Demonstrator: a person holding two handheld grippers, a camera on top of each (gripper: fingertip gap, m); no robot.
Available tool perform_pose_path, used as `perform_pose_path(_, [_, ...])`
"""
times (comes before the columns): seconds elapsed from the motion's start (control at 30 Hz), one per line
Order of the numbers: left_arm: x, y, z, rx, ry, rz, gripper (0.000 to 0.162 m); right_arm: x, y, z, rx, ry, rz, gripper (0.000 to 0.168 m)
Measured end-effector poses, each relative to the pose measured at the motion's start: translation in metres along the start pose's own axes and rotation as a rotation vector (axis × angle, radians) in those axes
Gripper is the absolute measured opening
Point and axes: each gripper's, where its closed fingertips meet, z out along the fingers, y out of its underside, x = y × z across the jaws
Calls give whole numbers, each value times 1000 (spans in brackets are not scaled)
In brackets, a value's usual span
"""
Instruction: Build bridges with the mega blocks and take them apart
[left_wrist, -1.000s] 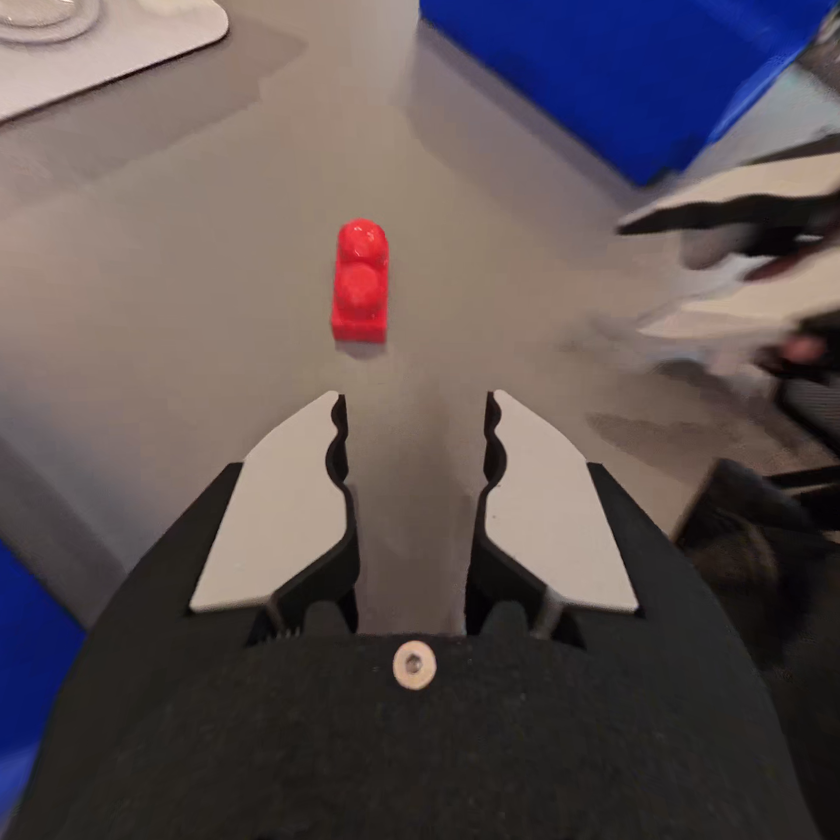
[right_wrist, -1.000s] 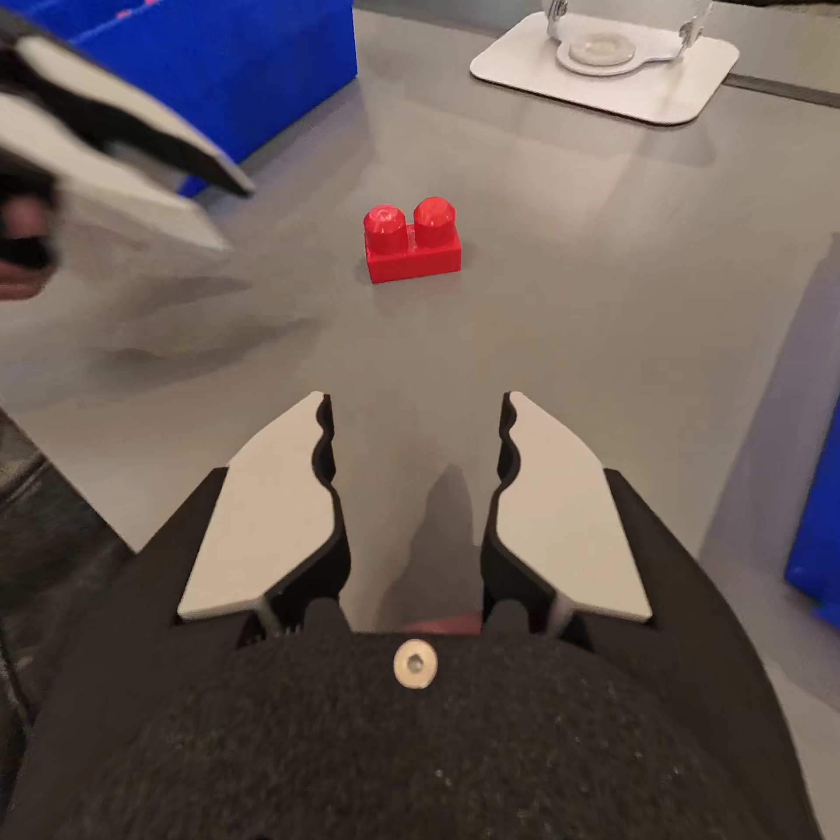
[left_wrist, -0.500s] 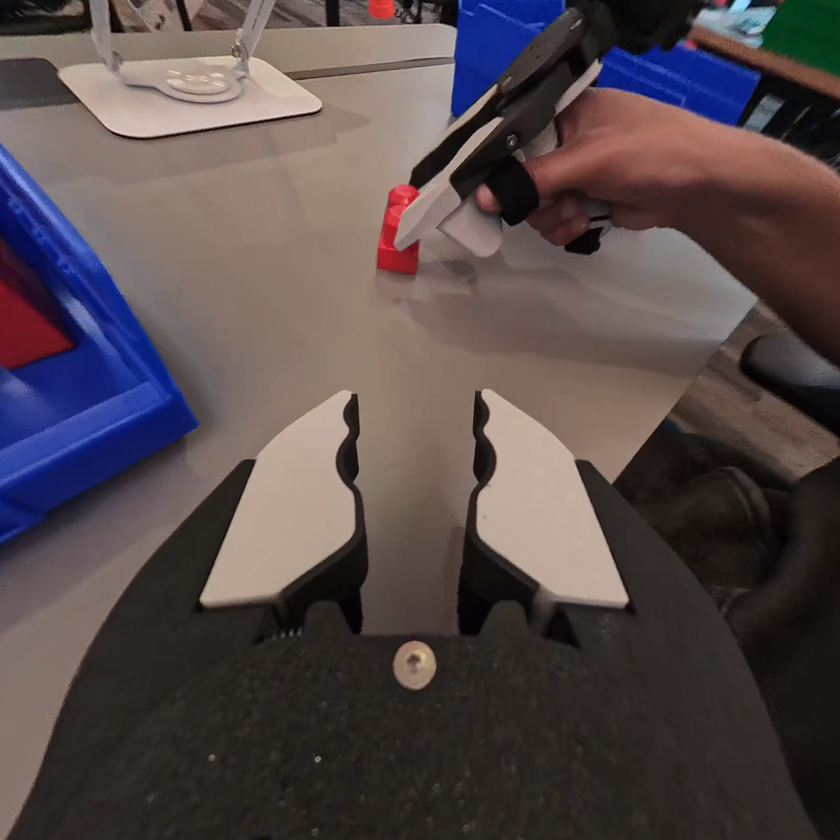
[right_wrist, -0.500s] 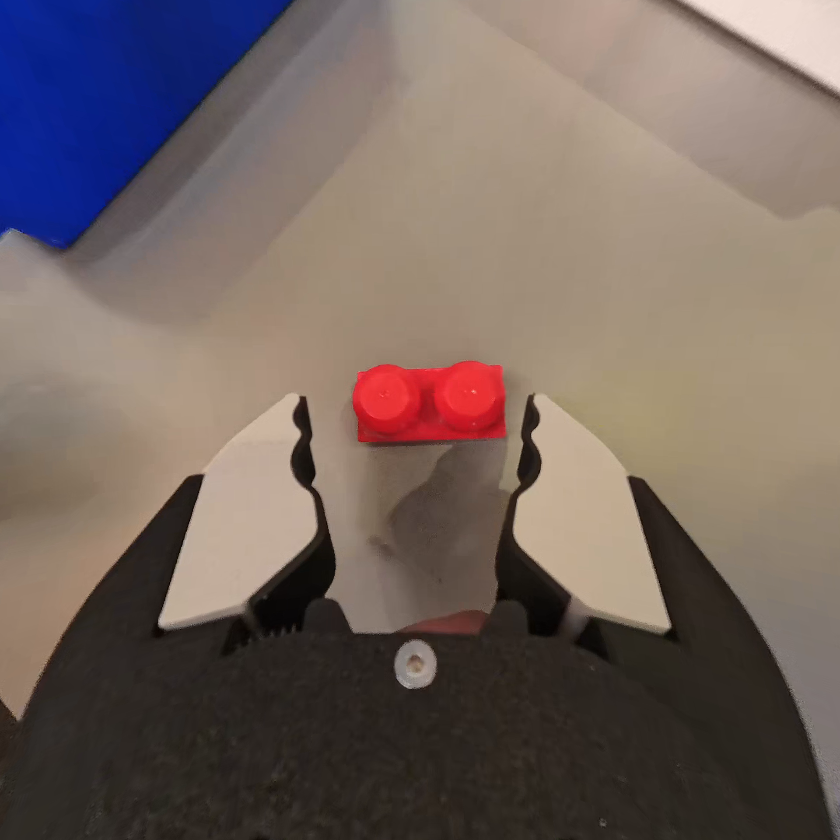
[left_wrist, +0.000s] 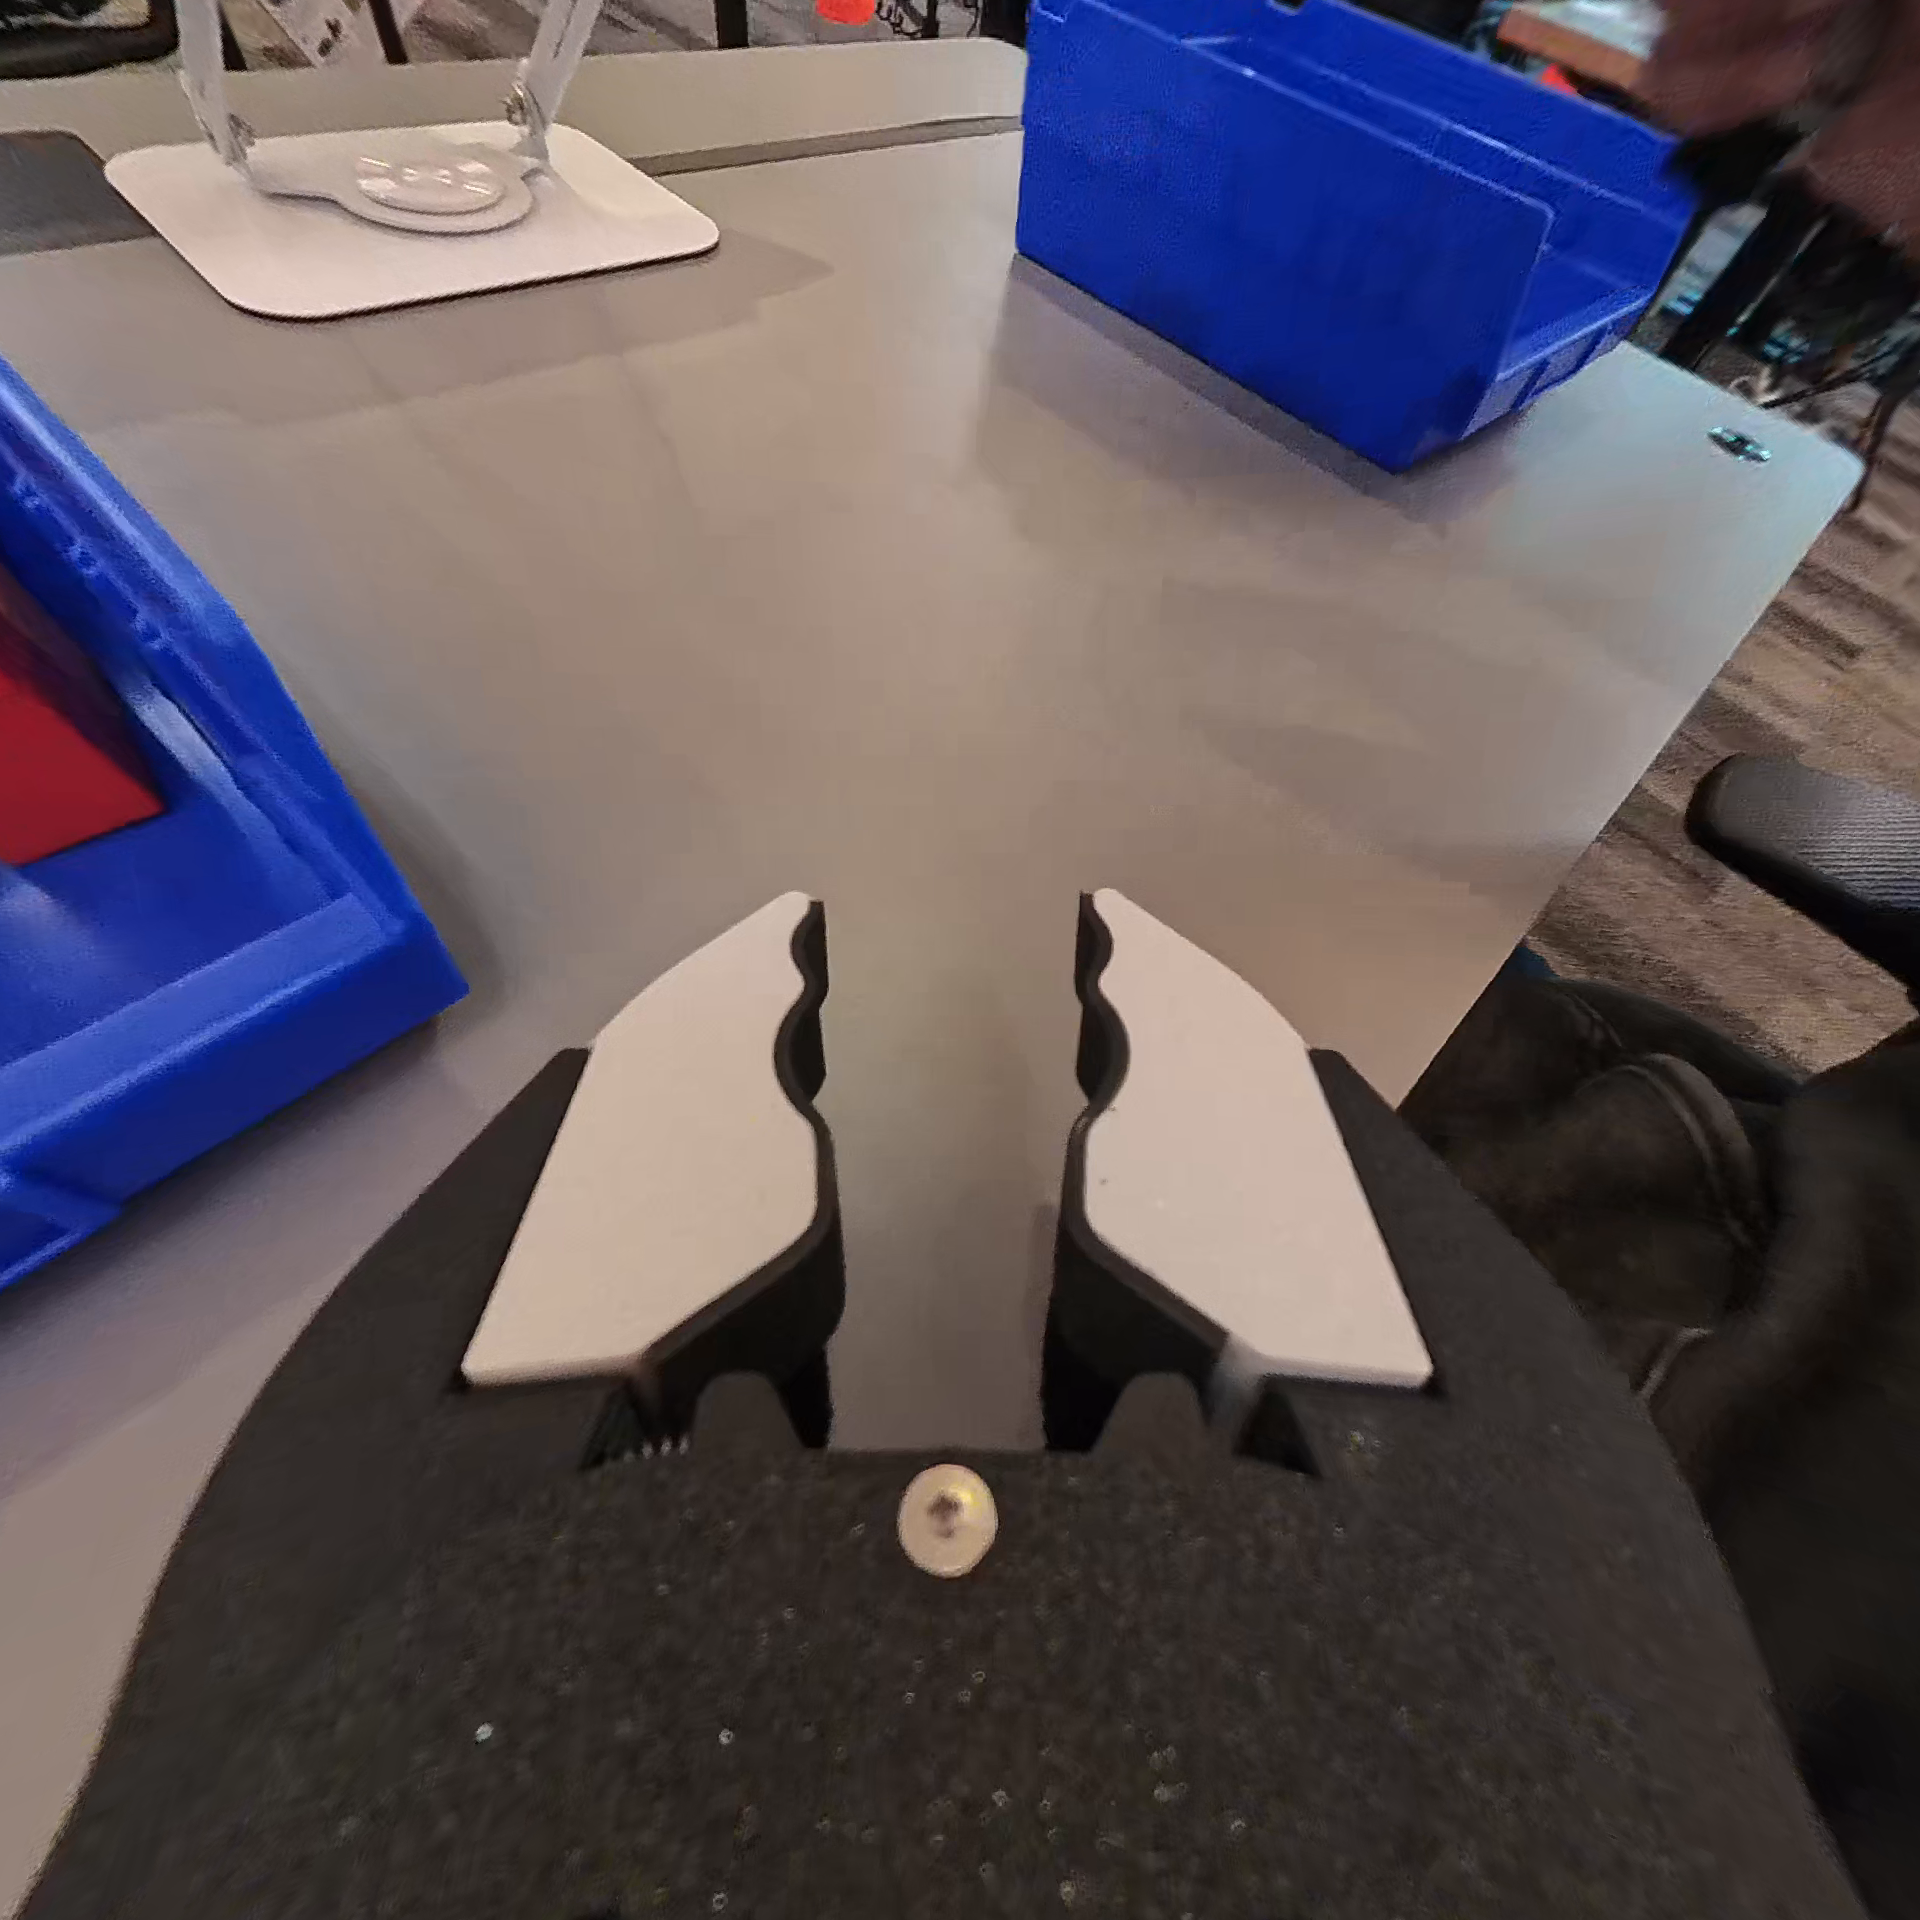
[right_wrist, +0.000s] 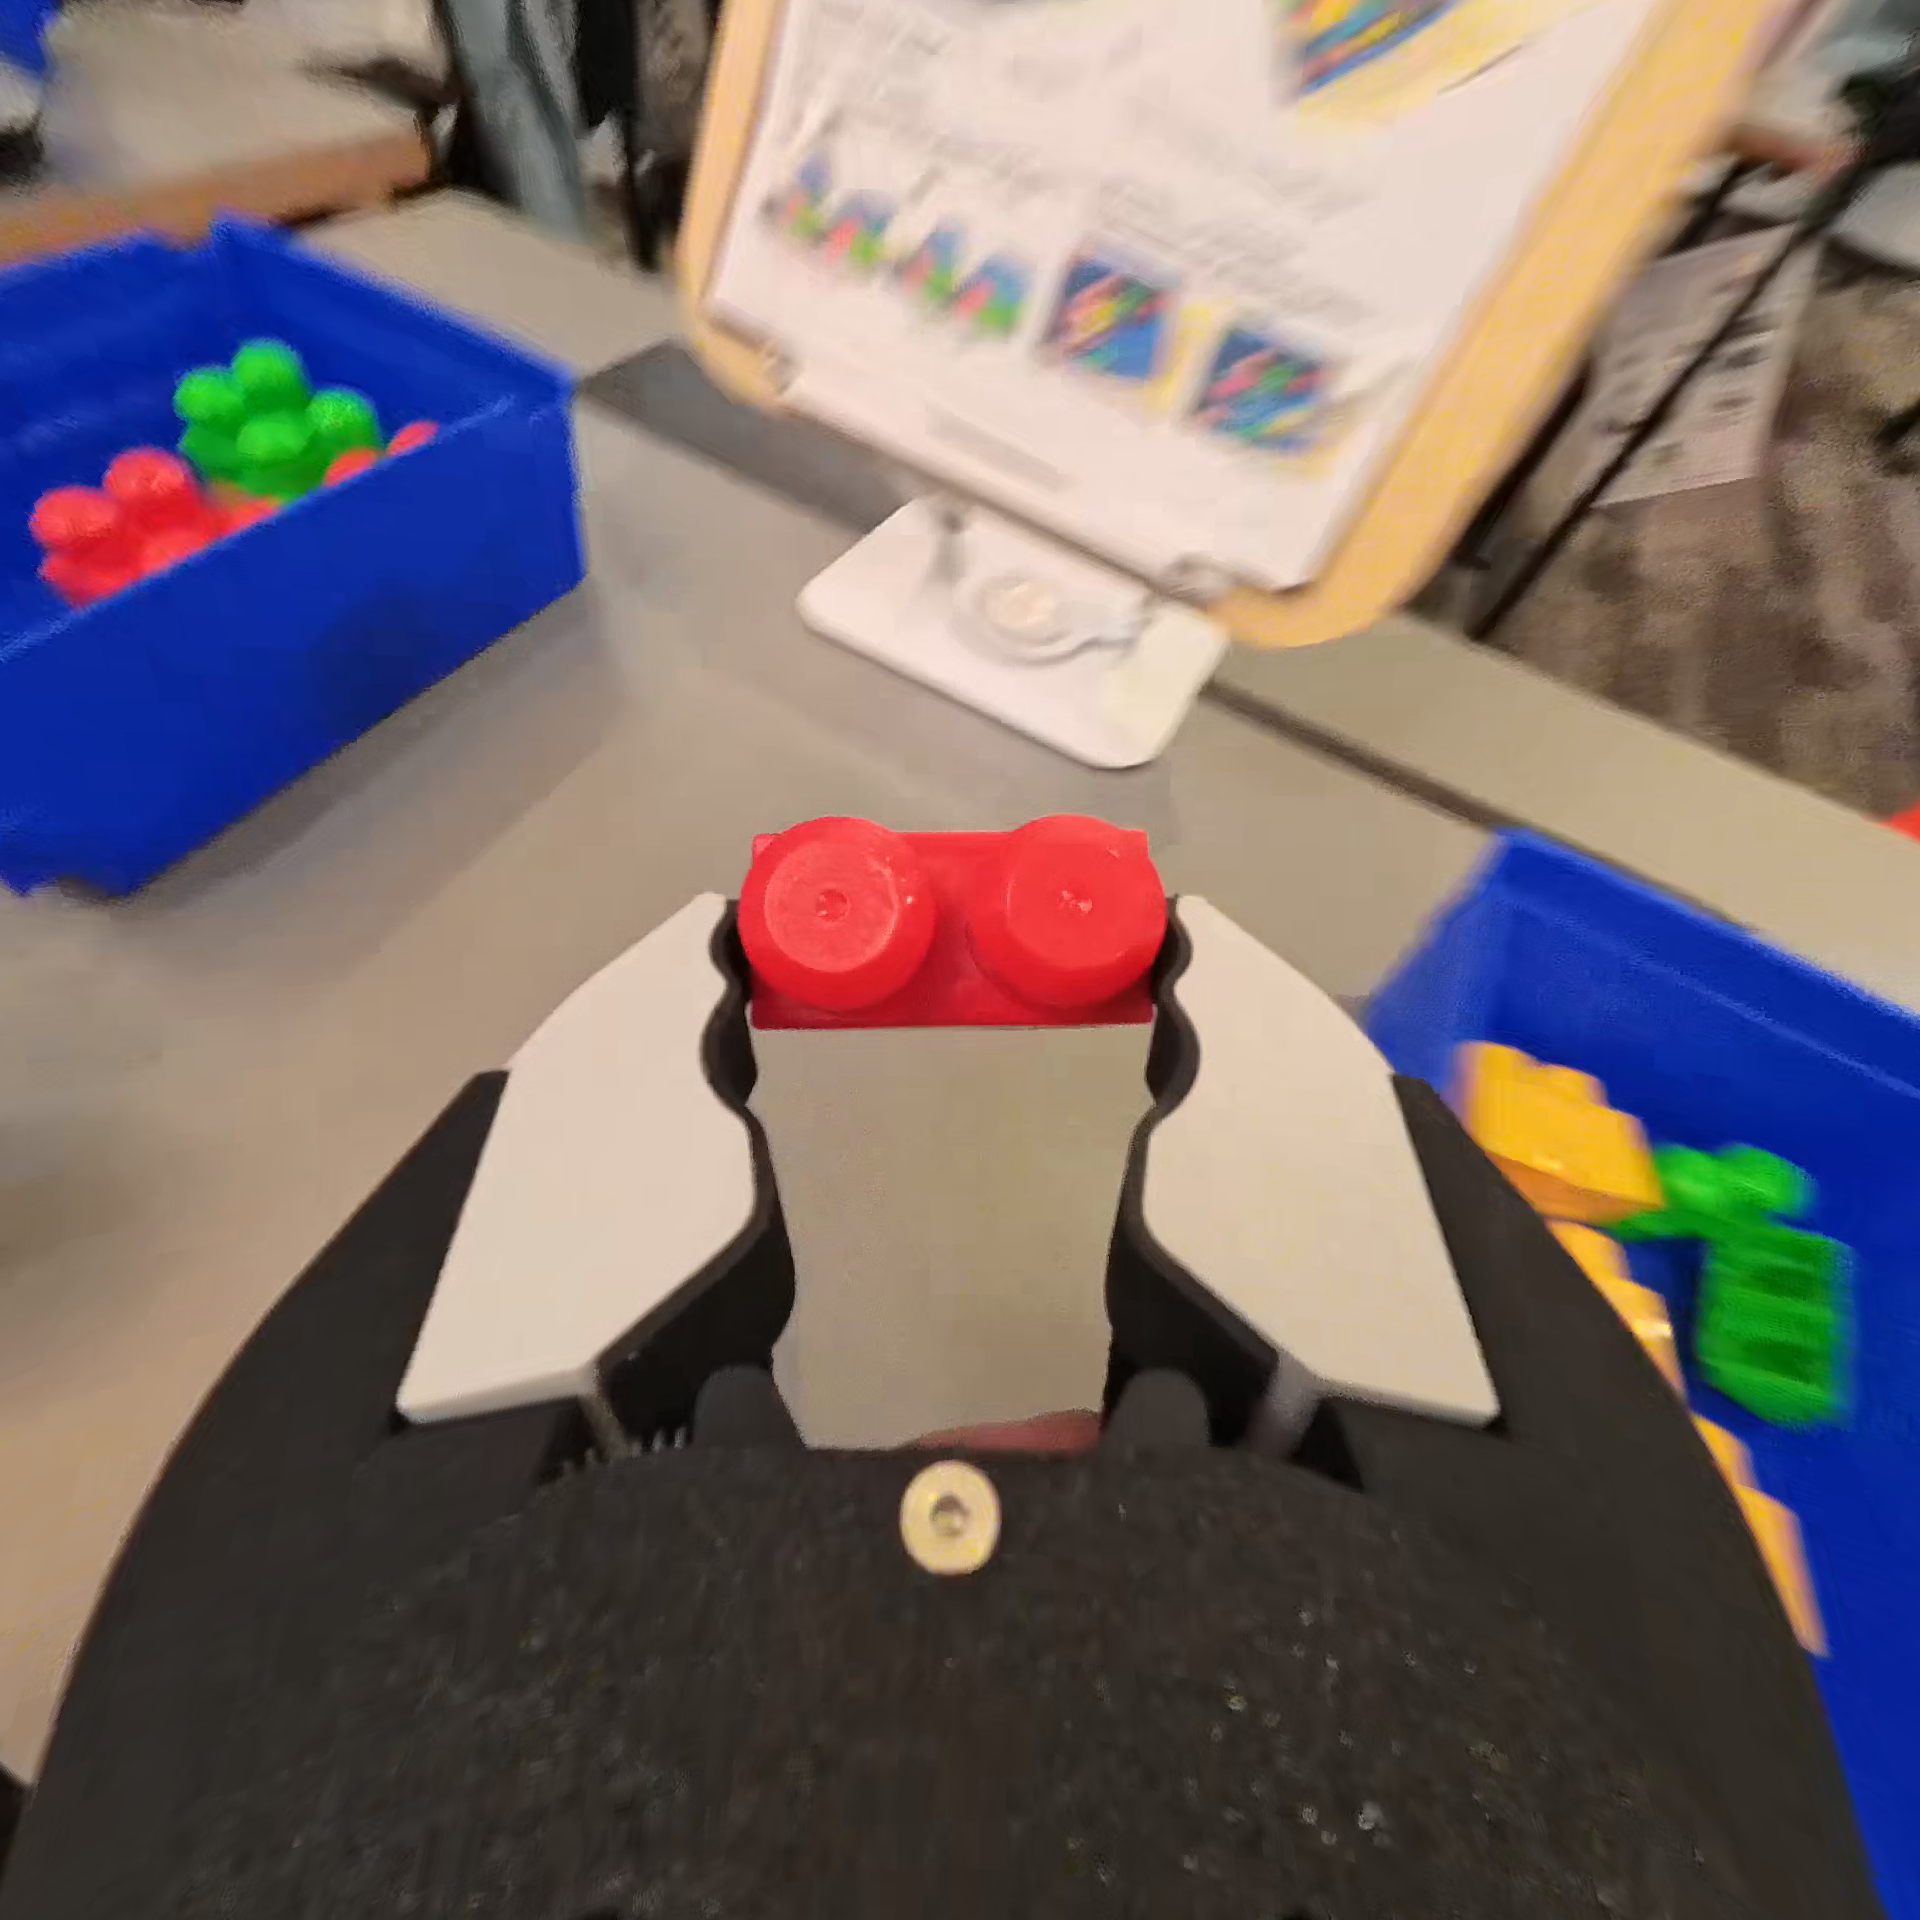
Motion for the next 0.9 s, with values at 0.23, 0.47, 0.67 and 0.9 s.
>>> perform_pose_path(0.23, [13, -6, 6, 3, 41, 13, 45, 197, 103, -90, -280, 280, 373, 74])
perform_pose_path(0.47, [31, 0, 20, -49, 51, 127, 45, 207, 220, -54, -690, 221, 537, 75])
perform_pose_path(0.67, [31, -3, 18, -20, 0, 199, 52, 208, 233, -52, -760, 269, 538, 71])
perform_pose_path(0.9, [22, 1, 13, -36, -15, 148, 52, 171, 128, -67, -427, 229, 338, 63])
